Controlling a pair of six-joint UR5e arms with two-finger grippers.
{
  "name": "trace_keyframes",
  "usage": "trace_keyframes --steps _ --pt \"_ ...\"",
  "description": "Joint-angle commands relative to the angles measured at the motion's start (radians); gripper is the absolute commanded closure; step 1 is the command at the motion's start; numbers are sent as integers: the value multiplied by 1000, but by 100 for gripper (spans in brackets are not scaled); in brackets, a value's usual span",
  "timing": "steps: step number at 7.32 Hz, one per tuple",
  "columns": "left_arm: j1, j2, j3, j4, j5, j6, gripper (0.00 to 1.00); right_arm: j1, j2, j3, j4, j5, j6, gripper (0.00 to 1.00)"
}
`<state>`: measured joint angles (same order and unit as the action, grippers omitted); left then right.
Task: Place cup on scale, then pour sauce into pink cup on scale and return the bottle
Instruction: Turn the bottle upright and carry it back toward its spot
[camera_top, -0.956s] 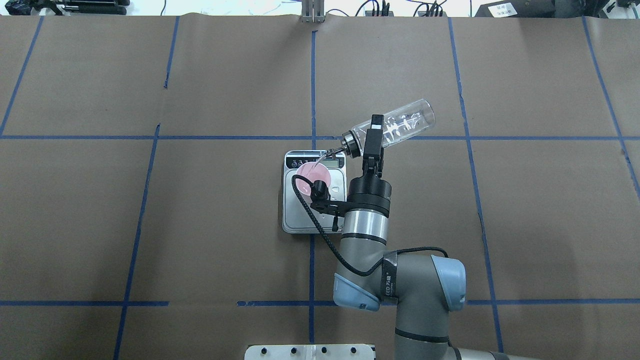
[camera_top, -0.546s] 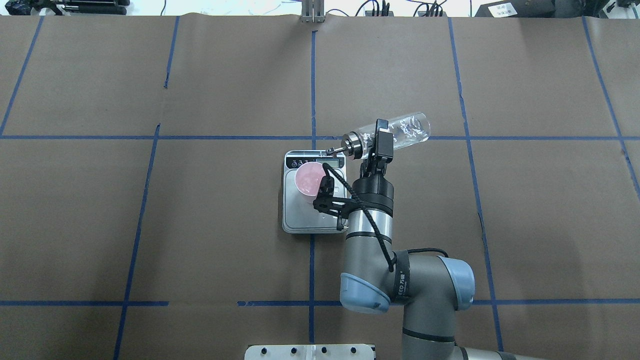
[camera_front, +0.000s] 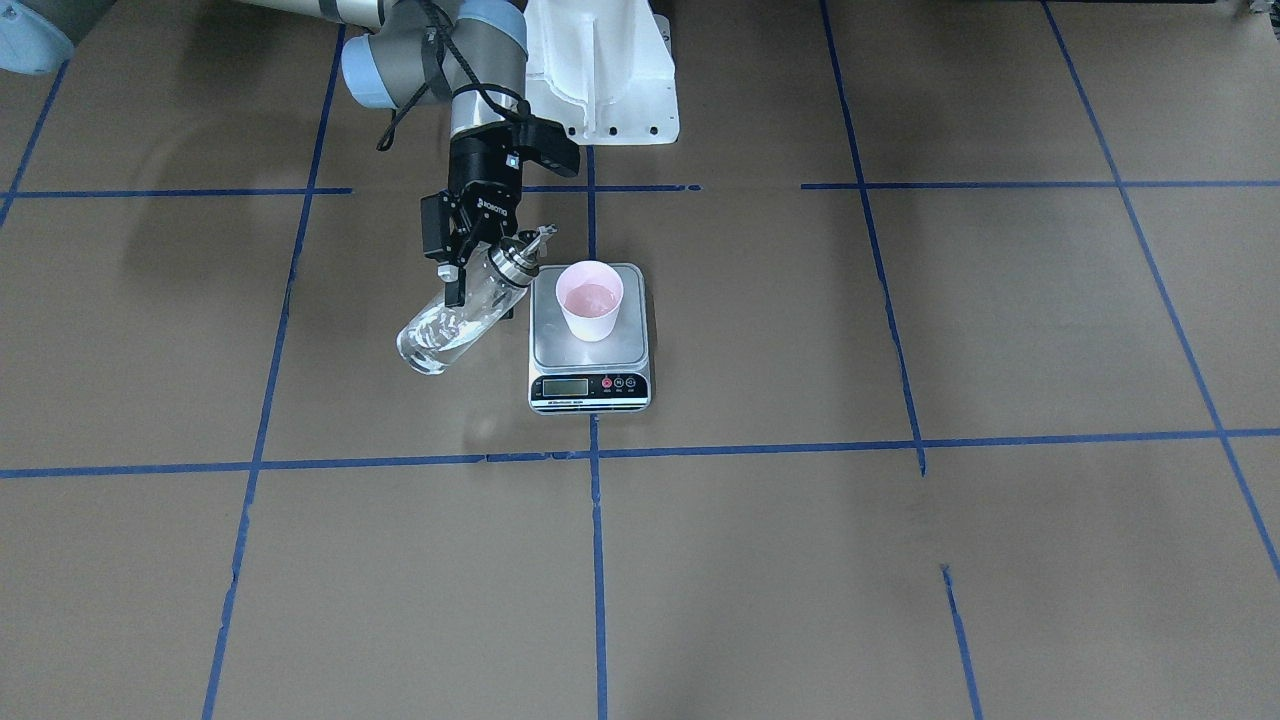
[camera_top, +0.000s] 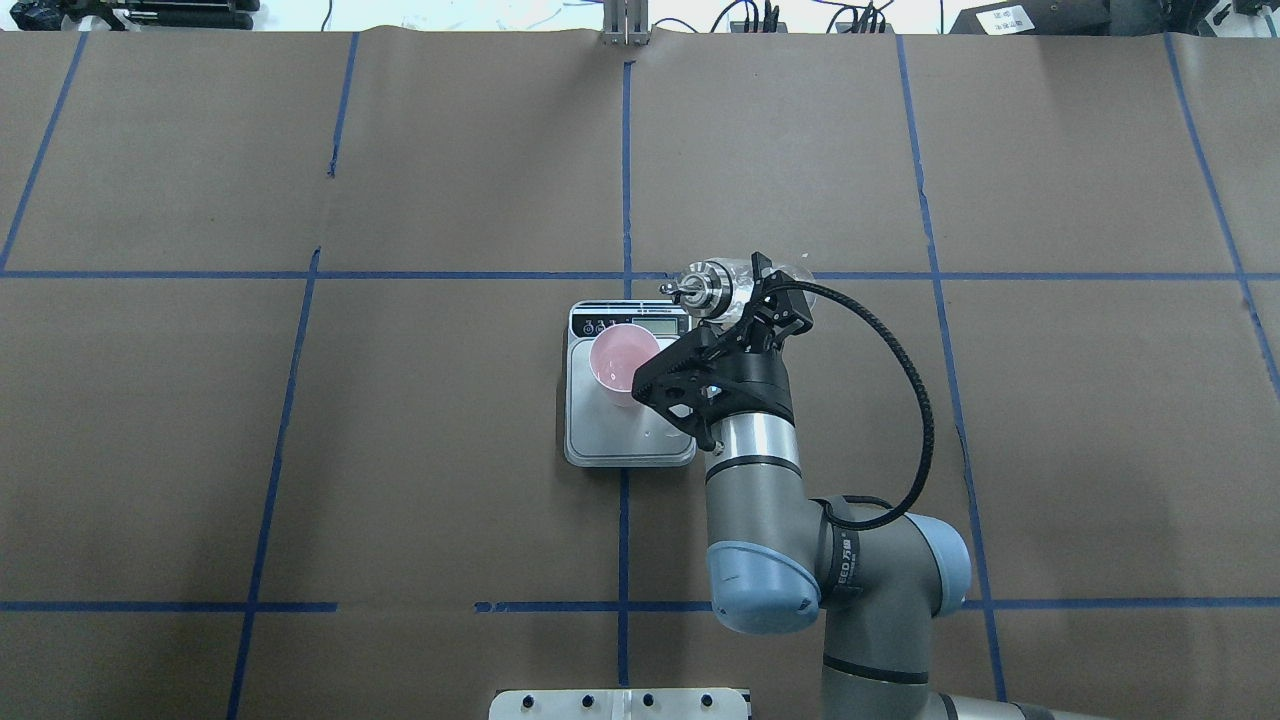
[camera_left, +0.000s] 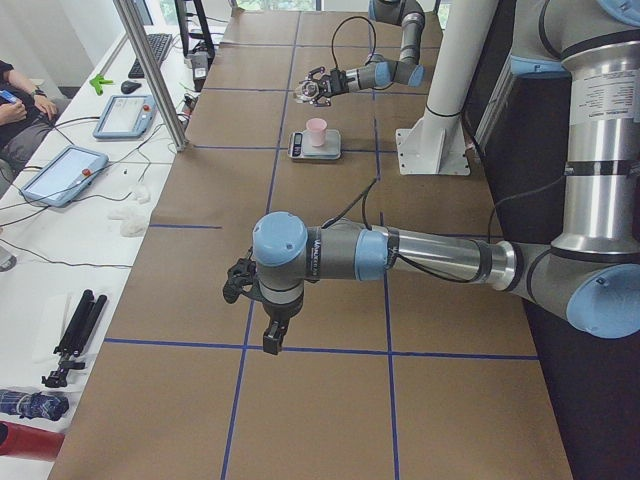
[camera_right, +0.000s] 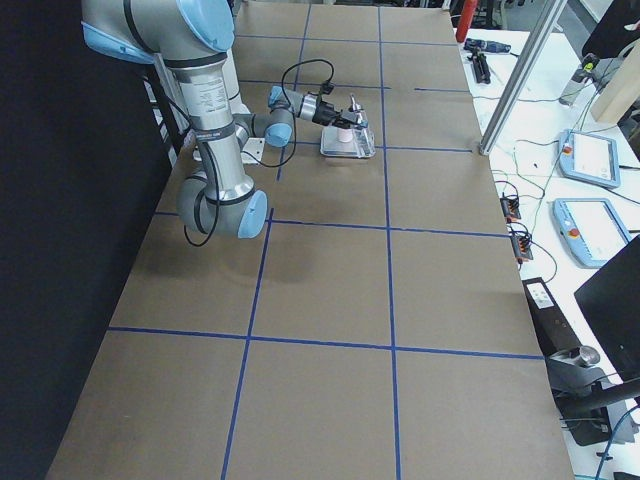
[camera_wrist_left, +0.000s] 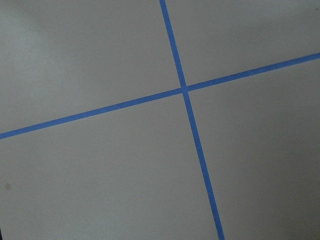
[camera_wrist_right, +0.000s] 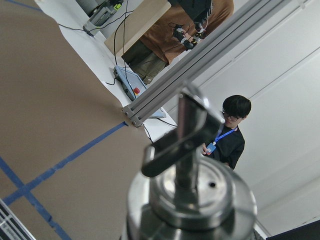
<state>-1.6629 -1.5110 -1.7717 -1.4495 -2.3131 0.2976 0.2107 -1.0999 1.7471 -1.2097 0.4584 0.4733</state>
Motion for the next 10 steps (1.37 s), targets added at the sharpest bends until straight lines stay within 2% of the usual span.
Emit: trace_keyframes --steps 1,3,4,6,7,10 --pt "0 0 0 0 0 0 0 4 -44 32 25 46 148 100" --pt "0 2 0 -3 0 0 0 19 -116 116 24 69 276 100" --pt "0 2 2 -3 0 0 0 21 -168 149 24 107 424 100" --pt "0 0 0 -6 0 0 0 77 -213 178 24 283 713 100" --pt "0 0 0 -8 0 0 0 82 -230 178 24 304 925 100" --pt "0 -2 -3 -9 0 0 0 82 -427 239 39 304 880 100"
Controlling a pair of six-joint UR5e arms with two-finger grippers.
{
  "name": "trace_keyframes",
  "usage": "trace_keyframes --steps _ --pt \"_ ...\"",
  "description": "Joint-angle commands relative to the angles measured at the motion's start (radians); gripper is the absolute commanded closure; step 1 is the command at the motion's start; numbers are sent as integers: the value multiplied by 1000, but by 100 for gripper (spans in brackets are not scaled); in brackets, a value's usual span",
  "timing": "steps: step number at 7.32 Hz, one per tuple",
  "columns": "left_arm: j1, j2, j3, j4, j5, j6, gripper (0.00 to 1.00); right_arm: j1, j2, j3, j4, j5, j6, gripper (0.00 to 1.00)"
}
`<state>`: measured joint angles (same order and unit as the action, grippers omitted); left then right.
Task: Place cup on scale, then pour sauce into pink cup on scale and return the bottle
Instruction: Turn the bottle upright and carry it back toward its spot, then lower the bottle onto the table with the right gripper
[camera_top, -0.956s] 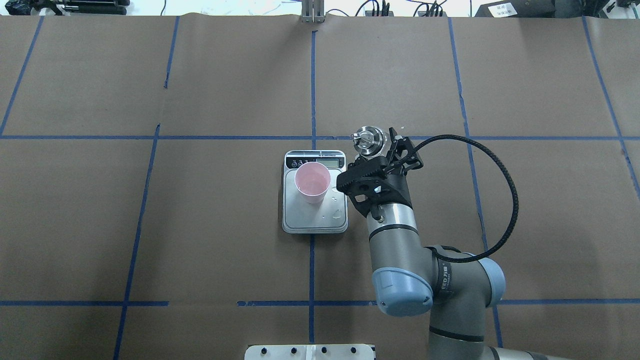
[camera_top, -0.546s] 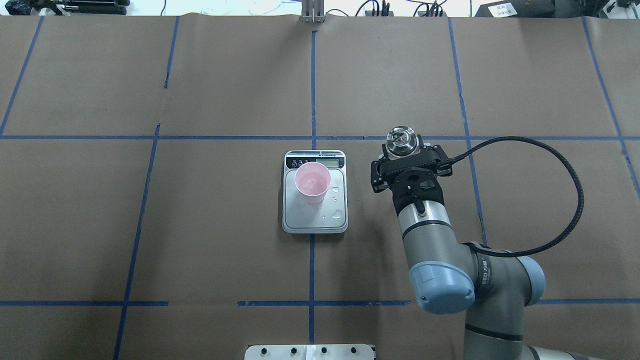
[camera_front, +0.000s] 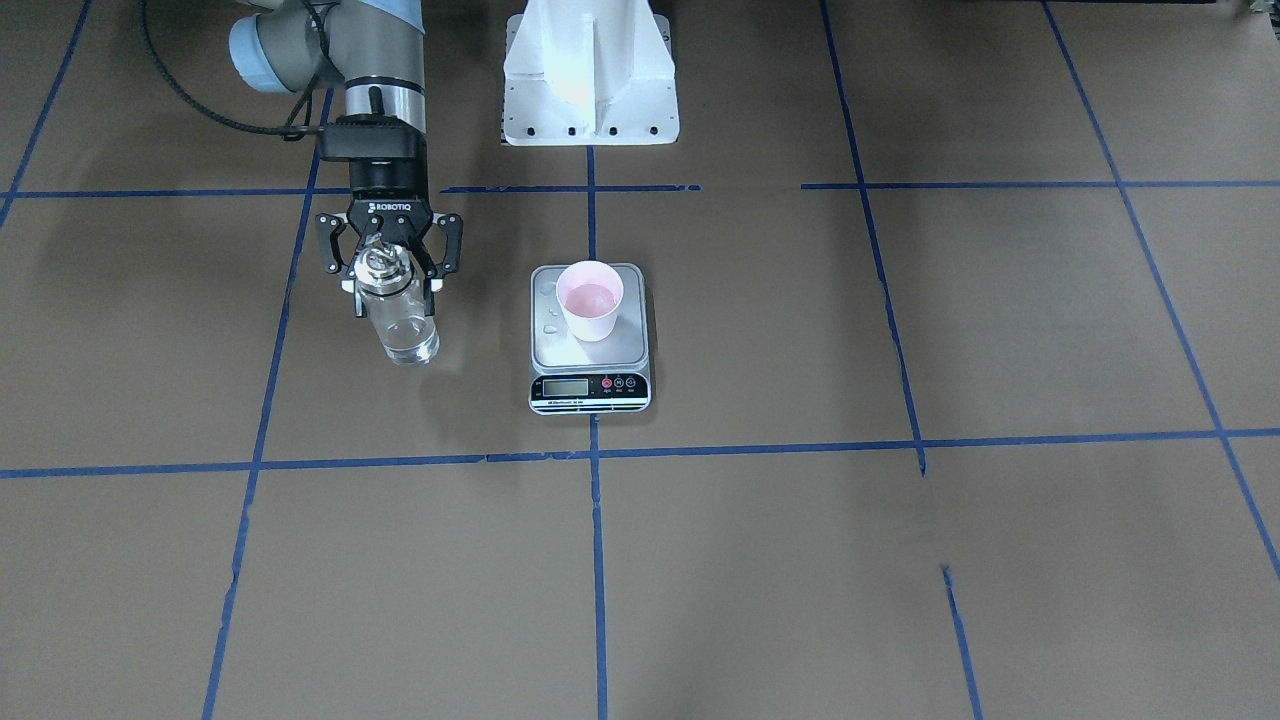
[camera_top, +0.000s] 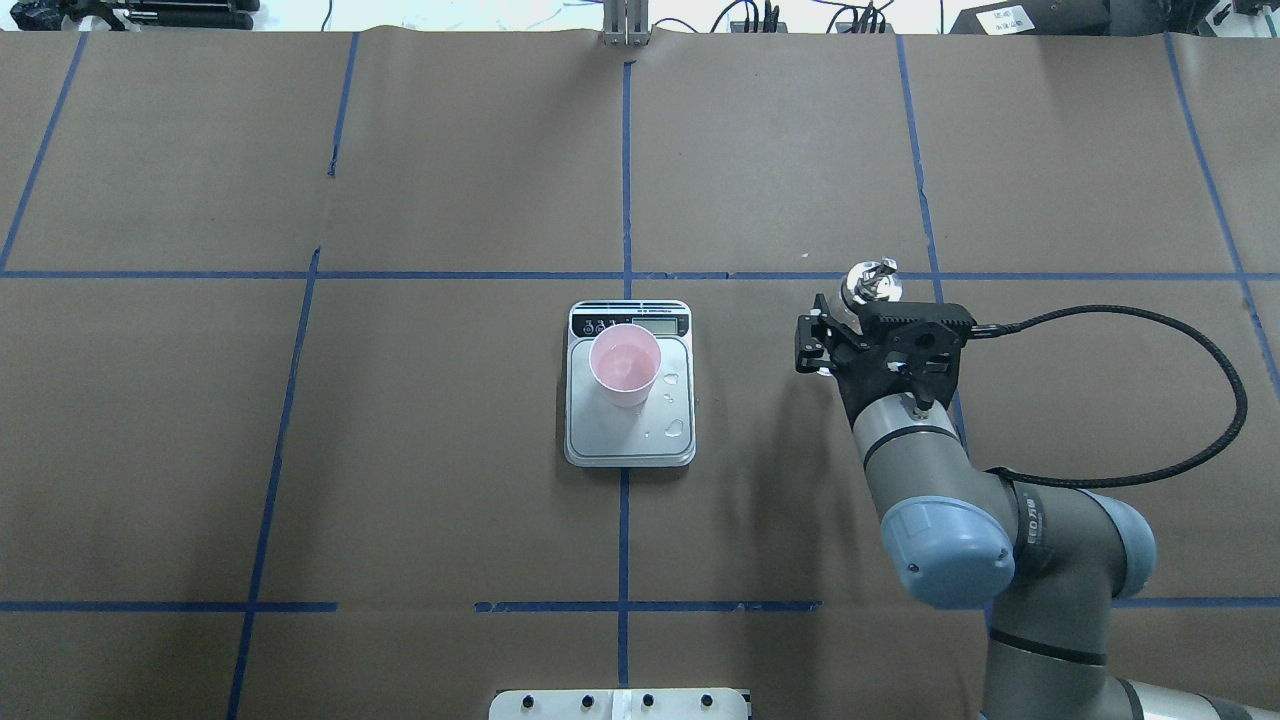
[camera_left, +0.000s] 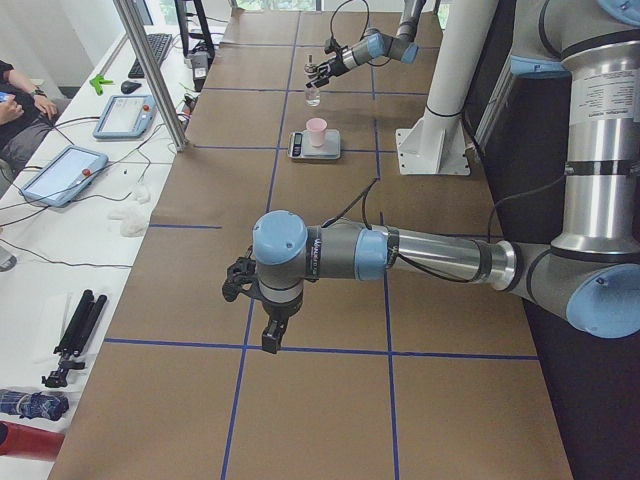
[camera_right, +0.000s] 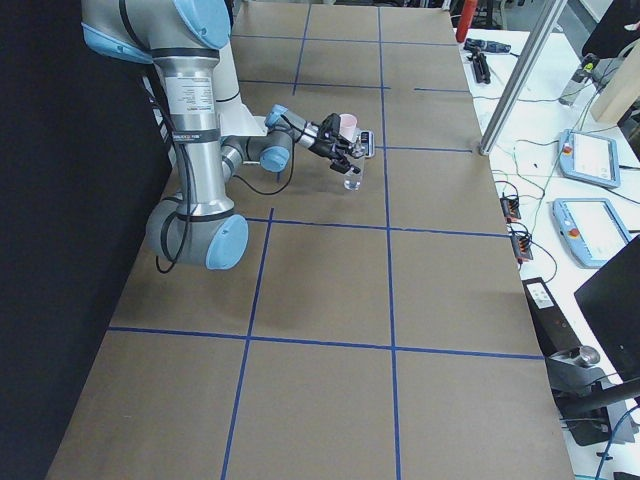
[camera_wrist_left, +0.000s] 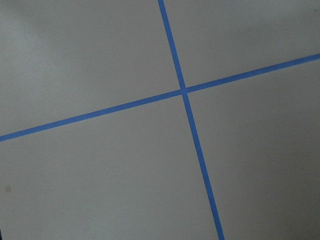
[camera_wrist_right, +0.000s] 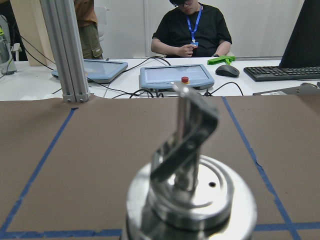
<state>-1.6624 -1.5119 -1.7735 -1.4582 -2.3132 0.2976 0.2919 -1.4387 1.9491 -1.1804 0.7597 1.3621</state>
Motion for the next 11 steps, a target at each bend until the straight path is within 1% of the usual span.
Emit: trace_keyframes --steps 1,2,9,10,11 --pt "0 -1 0 -1 -5 0 0 0 -130 40 87 1 -8 100" --pt "0 1 0 -1 -5 0 0 0 -156 24 126 3 -6 100" --pt "0 1 0 1 -5 0 0 -2 -160 -21 127 3 5 99" --pt "0 1 0 1 -5 0 0 -2 -160 -22 127 3 5 94" --pt "0 1 0 1 -5 0 0 -2 -160 -22 127 3 5 86"
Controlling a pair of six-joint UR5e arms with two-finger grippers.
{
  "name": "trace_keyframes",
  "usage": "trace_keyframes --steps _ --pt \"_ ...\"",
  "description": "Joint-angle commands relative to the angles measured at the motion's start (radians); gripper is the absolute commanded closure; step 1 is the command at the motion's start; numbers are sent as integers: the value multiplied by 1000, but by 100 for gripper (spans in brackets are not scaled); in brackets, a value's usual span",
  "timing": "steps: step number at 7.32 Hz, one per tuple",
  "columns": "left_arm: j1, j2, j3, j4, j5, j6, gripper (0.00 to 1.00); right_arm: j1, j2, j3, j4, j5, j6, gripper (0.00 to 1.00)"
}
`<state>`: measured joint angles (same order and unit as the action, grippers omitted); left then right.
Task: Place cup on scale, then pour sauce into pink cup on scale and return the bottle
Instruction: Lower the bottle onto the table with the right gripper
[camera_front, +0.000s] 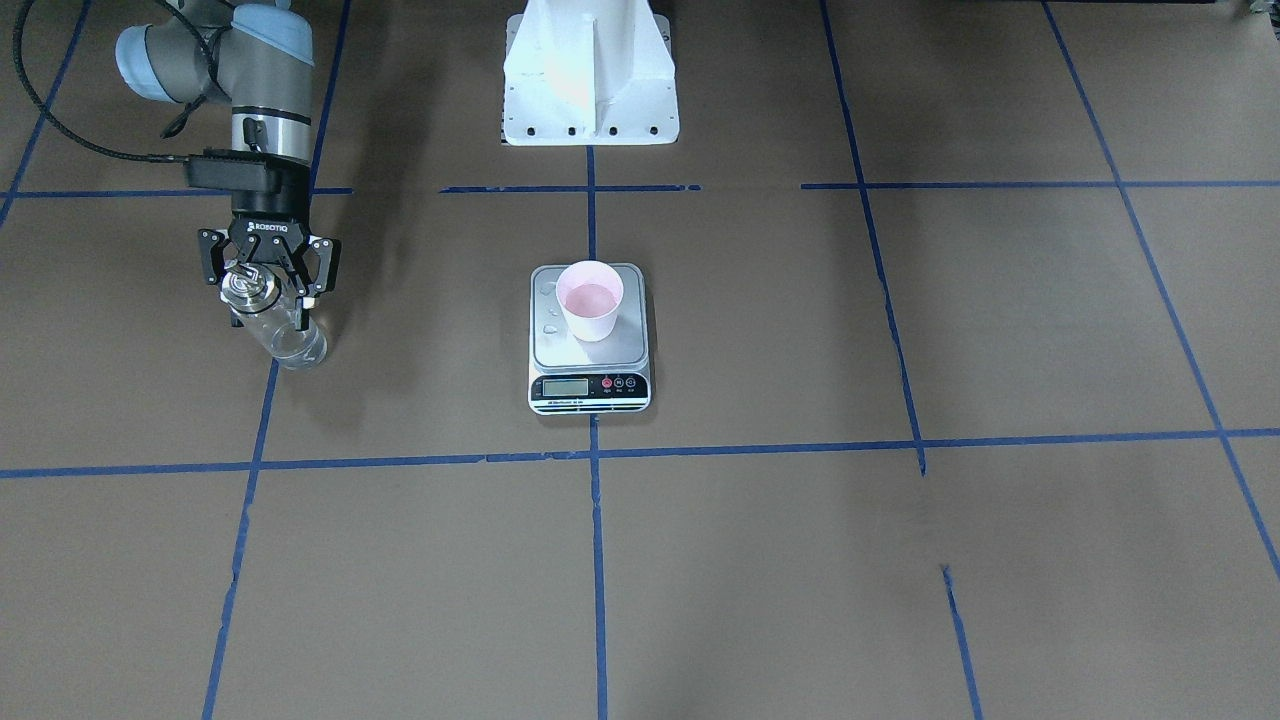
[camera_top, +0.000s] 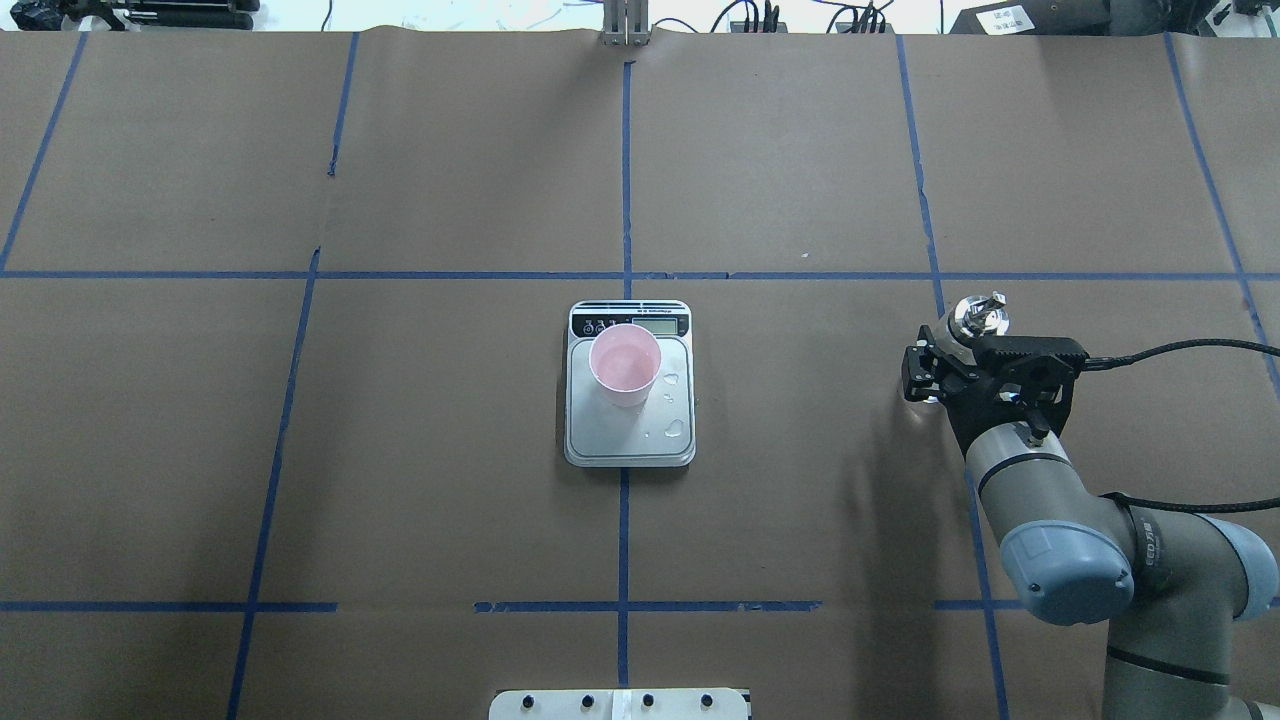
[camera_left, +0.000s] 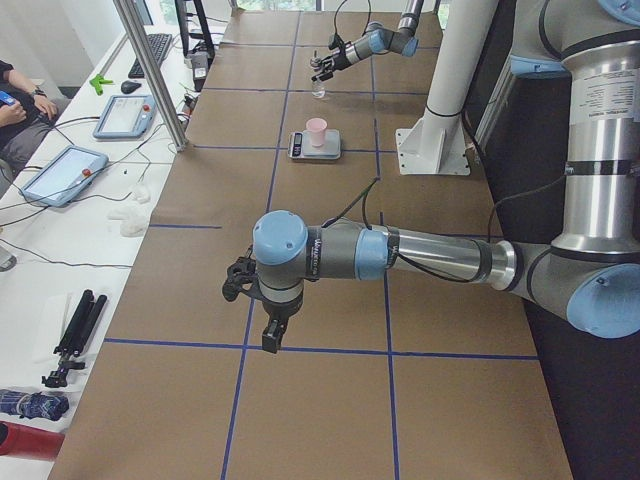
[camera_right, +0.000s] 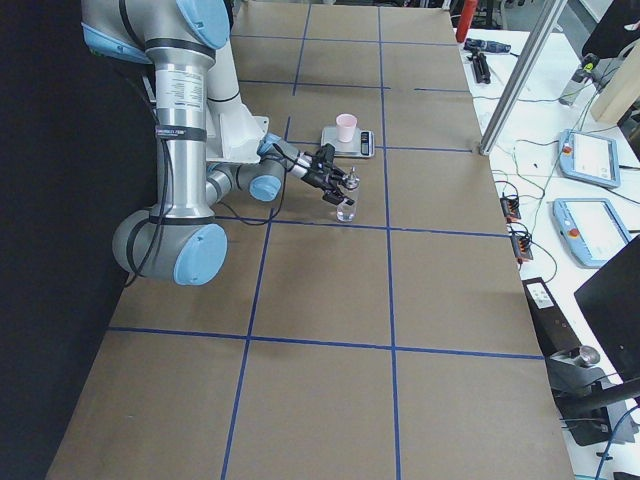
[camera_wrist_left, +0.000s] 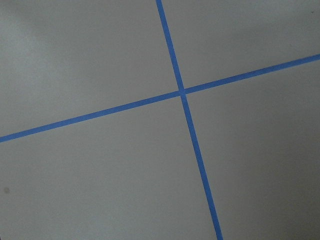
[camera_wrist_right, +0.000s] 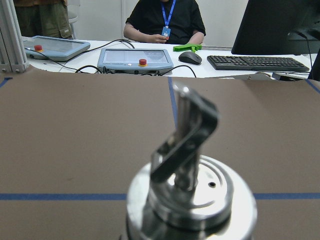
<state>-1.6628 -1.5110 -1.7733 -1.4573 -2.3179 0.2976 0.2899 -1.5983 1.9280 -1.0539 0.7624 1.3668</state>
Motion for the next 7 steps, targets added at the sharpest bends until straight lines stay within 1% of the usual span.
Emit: trace_keyframes --steps 1,2,4,6,7 --pt "0 0 0 0 0 0 0 0 0 -3 0 0 0 71" --pt "0 0 2 0 0 0 0 0 0 -4 0 2 0 48" --pt "0 0 0 0 -1 0 0 0 -2 -6 0 5 0 46" --pt "1 -2 0 -2 0 0 0 0 0 -6 0 11 -2 36" --pt "2 -2 0 -2 0 0 0 0 0 -6 0 12 0 0"
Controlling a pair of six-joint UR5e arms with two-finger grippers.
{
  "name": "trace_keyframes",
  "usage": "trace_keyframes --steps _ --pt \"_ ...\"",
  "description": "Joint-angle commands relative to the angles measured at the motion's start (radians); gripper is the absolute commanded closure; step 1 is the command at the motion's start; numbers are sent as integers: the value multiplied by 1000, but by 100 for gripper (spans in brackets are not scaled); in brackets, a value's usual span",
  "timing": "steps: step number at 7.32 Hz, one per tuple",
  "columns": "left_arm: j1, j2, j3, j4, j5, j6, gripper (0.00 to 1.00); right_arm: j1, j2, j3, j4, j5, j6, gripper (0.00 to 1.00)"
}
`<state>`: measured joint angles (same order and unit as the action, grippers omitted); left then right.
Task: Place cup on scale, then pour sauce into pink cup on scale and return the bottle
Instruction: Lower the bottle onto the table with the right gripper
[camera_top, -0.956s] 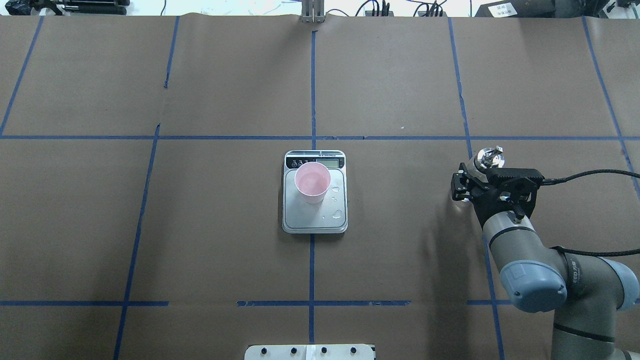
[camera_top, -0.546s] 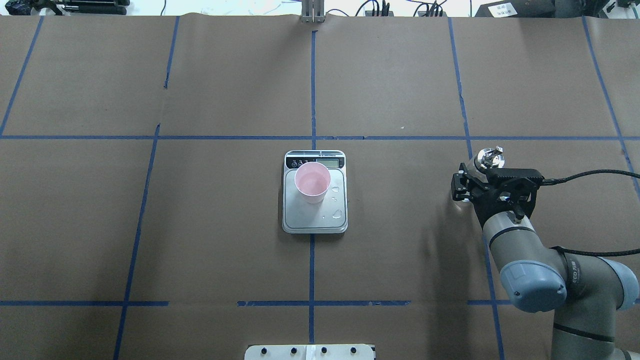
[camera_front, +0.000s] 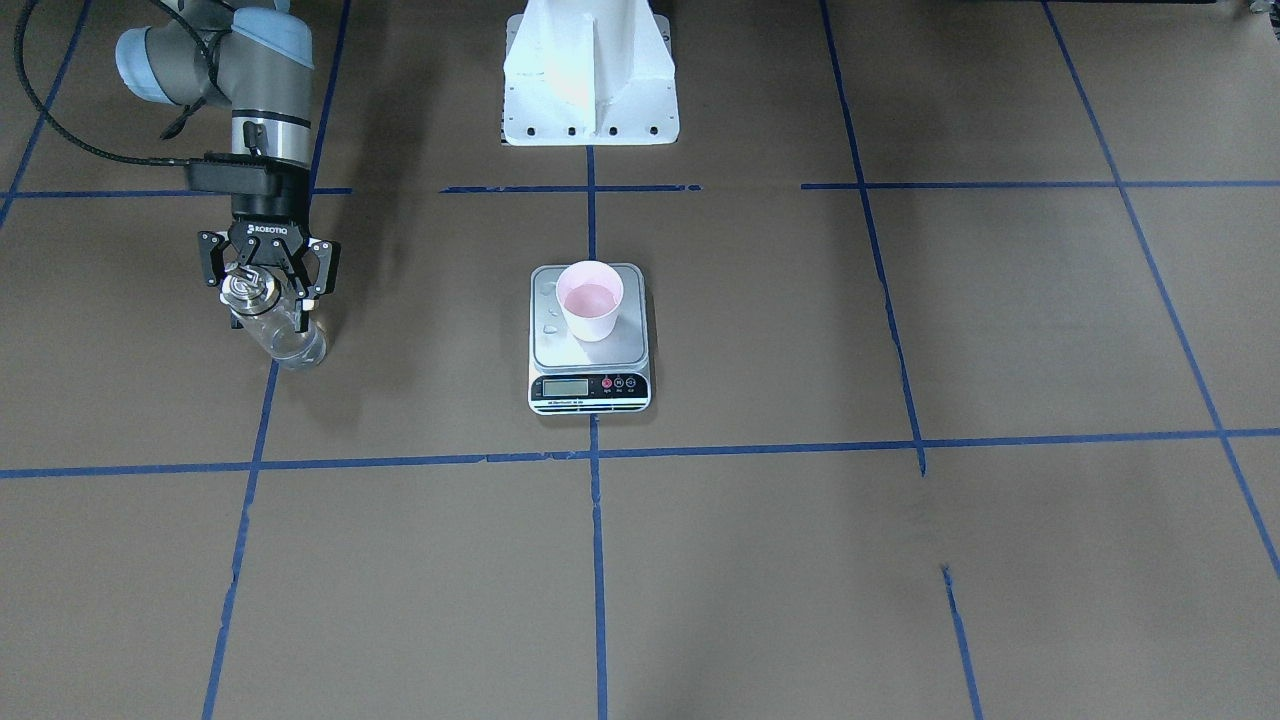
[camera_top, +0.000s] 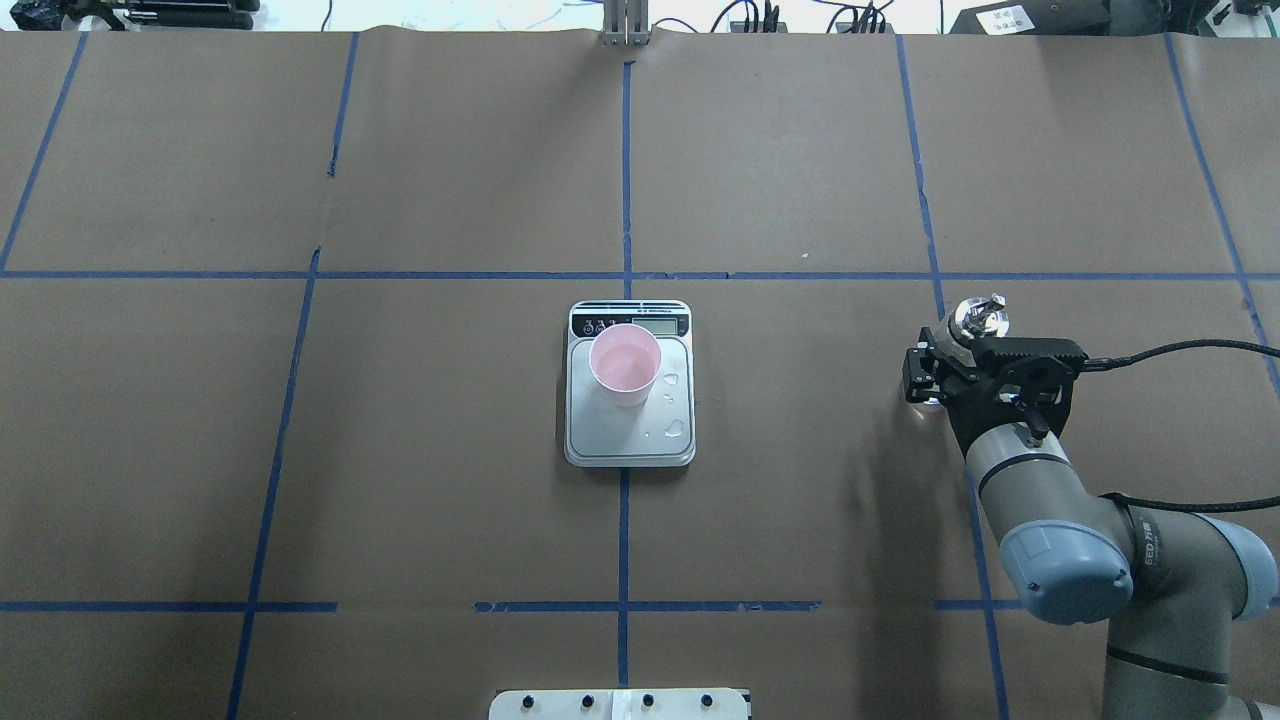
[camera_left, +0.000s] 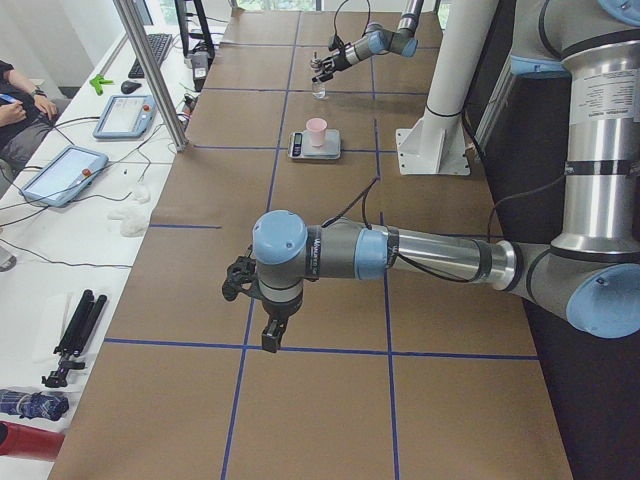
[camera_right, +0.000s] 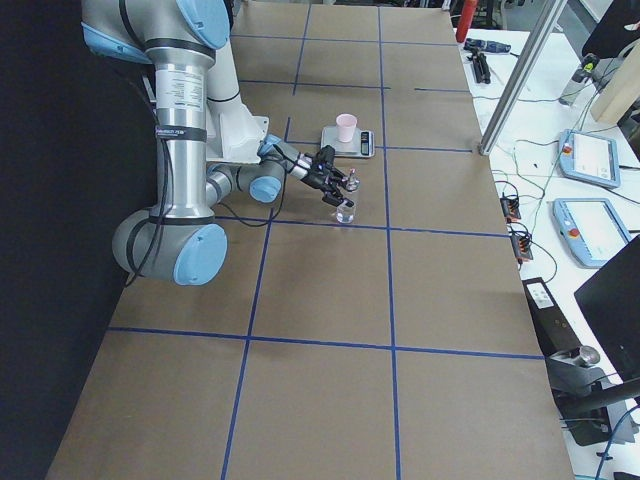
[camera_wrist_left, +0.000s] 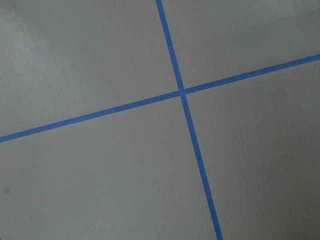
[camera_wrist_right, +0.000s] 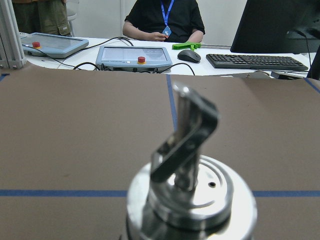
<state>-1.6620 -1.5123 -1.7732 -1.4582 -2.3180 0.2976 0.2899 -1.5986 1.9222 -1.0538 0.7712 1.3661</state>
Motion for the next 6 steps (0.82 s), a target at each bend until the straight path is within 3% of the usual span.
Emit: trace_keyframes --steps 1,6 --pt "1 0 0 -1 -1 0 0 0 0 0 0 3 1 0" --pt "1 -2 -2 -1 -1 0 0 -2 -1 -18 0 5 10 0"
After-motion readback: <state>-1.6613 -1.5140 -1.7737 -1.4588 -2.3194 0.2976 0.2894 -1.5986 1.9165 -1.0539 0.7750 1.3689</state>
